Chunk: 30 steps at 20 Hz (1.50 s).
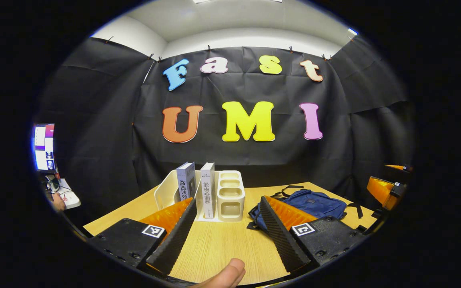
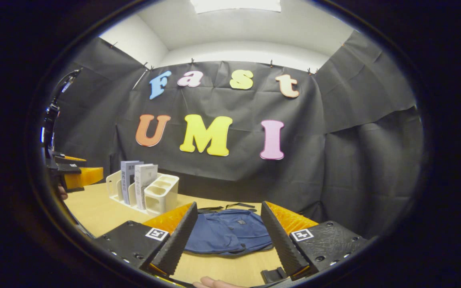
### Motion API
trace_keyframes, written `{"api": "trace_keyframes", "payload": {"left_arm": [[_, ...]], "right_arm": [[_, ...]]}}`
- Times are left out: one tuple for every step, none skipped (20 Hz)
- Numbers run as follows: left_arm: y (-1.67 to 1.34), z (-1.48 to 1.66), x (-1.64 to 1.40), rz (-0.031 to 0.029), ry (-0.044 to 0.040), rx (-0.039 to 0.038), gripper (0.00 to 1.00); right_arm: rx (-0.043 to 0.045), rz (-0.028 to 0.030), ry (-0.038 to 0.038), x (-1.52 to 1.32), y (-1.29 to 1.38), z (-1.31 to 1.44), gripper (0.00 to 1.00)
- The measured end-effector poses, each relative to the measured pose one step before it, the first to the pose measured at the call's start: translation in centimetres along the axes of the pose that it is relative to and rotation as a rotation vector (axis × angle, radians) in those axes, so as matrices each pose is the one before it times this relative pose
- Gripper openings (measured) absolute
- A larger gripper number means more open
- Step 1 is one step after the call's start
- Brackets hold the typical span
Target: Open the schoolbag, grab two books from the bookshelf and put them into the schoolbag.
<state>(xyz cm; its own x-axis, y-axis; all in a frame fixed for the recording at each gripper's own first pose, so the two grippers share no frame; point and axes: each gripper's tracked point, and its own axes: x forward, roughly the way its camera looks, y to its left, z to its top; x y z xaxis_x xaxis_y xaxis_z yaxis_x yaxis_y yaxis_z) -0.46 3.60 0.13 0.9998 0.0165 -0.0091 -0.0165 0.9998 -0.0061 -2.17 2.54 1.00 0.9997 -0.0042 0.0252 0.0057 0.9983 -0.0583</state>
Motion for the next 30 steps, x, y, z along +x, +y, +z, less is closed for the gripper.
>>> {"api": "trace_keyframes", "payload": {"left_arm": [[0.135, -0.088, -0.087, 0.00177, 0.00196, -0.00022, 0.99], [0.116, -0.035, 0.113, 0.00045, 0.00101, 0.00061, 0.99], [-0.013, 0.091, 0.054, 0.00031, 0.00041, 0.00129, 0.99], [0.141, 0.076, -0.137, 0.00192, 0.00008, 0.00305, 0.99], [0.050, 0.074, -0.091, 0.00252, 0.00101, 0.00545, 0.99], [0.039, -0.087, 0.080, 0.00196, -0.00025, 0.00561, 0.99], [0.016, 0.017, 0.075, -0.00154, -0.00239, 0.00569, 0.99], [-0.045, -0.163, 0.035, -0.00159, 0.00442, 0.00414, 0.99], [0.027, -0.129, 0.124, 0.00115, 0.00400, 0.00150, 0.99], [0.101, -0.039, -0.041, 0.00139, 0.00420, -0.00250, 0.99], [0.078, -0.092, 0.018, -0.00018, 0.00467, -0.00423, 0.99], [0.133, -0.111, 0.205, 0.00131, 0.00356, -0.00686, 0.99], [0.290, 0.057, 0.224, 0.00247, 0.00190, -0.00319, 0.99], [0.603, -0.087, 0.204, 0.00840, -0.00020, 0.00101, 0.99], [0.579, 0.093, -0.018, 0.01320, -0.00335, 0.00291, 0.99], [0.477, 0.315, -0.097, 0.01279, -0.00729, 0.00348, 0.99], [0.441, 0.193, -0.069, 0.01074, -0.00819, 0.00197, 0.99], [0.384, 0.098, -0.185, 0.00955, -0.00836, 0.00174, 0.99], [0.362, 0.262, -0.018, 0.00992, -0.00760, 0.00101, 0.99], [0.557, 0.176, -0.145, 0.01074, -0.00759, 0.00045, 0.99], [0.414, 0.124, 0.019, 0.01072, -0.00667, 0.00110, 0.99], [0.571, 0.148, -0.079, 0.01116, -0.00594, 0.00484, 0.99], [0.406, -0.163, 0.124, 0.00834, 0.00094, 0.00650, 0.99], [0.174, -0.148, 0.153, 0.00278, 0.00204, 0.00249, 0.99], [0.009, -0.146, 0.236, -0.00500, 0.00498, -0.00143, 0.99], [0.094, -0.172, 0.213, -0.00717, 0.00140, 0.00035, 0.99], [0.035, -0.357, 0.180, -0.00657, 0.00797, 0.00711, 0.99], [0.082, -0.409, 0.167, -0.01018, 0.00518, 0.00814, 0.99], [0.132, -0.264, 0.299, -0.00314, 0.00644, 0.00818, 0.99], [0.442, -0.463, 0.289, 0.00355, 0.00738, 0.00400, 0.99]], "right_arm": [[0.00130, -0.00127, 0.00422, 0.010, 0.075, -0.046, 0.95], [0.00163, 0.00548, 0.00767, 0.071, 0.214, -0.351, 0.97], [-0.00107, 0.00624, 0.00997, 0.154, 0.276, -0.285, 0.93], [-0.00287, 0.00129, 0.01307, 0.226, 0.094, -0.412, 0.93], [-0.00322, 0.00226, 0.00999, 0.202, 0.130, -0.288, 0.93], [-0.00255, 0.00467, 0.00723, 0.322, 0.260, -0.310, 0.97], [-0.00253, 0.00156, 0.01339, 0.445, 0.230, -0.380, 0.97], [-0.00405, 0.00560, 0.01461, 0.499, 0.358, -0.590, 0.97], [-0.00690, 0.00814, 0.01660, 0.524, 0.537, -0.504, 0.97], [-0.01133, 0.00782, 0.01607, 0.615, 0.607, -0.644, 0.98], [-0.01311, 0.00751, 0.01865, 0.710, 0.590, -0.505, 0.98], [-0.01143, 0.00778, 0.02046, 0.738, 0.706, -0.766, 0.98], [-0.01706, 0.01078, 0.02334, 0.768, 0.773, -0.634, 0.95], [-0.01749, 0.01623, 0.02123, 0.904, 1.042, -0.736, 0.95], [-0.01445, 0.01675, 0.01643, 0.762, 1.059, -0.410, 0.95], [-0.00863, 0.01452, 0.01521, 0.845, 0.874, -0.519, 0.93], [-0.00488, 0.02112, 0.01946, 0.805, 1.001, -0.485, 0.93], [0.00303, 0.02245, 0.01834, 0.897, 1.211, -0.506, 0.93], [0.00595, 0.01867, 0.02055, 0.852, 0.859, -0.392, 0.95], [0.00091, 0.01469, 0.02298, 1.054, 0.865, -0.485, 0.98], [-0.00869, 0.00895, 0.02064, 0.961, 0.810, -0.345, 0.97], [-0.01581, 0.01107, 0.01680, 0.927, 1.018, -0.238, 0.96], [-0.01627, 0.01222, 0.01611, 0.941, 0.932, -0.218, 0.96], [-0.01468, 0.01900, 0.01423, 0.951, 1.138, -0.252, 0.95], [-0.01533, 0.01239, 0.02000, 1.049, 0.892, -0.255, 0.98], [-0.01833, 0.00685, 0.02635, 1.015, 0.687, -0.647, 0.98], [-0.01619, 0.00310, 0.02788, 0.907, 0.503, -0.541, 0.95], [-0.01517, 0.00012, 0.02320, 1.036, 0.428, -0.536, 0.95], [-0.01502, -0.01218, 0.02167, 0.940, 0.054, -0.294, 0.95], [-0.01902, -0.02122, 0.02232, 0.860, -0.046, -0.422, 0.95]]}}
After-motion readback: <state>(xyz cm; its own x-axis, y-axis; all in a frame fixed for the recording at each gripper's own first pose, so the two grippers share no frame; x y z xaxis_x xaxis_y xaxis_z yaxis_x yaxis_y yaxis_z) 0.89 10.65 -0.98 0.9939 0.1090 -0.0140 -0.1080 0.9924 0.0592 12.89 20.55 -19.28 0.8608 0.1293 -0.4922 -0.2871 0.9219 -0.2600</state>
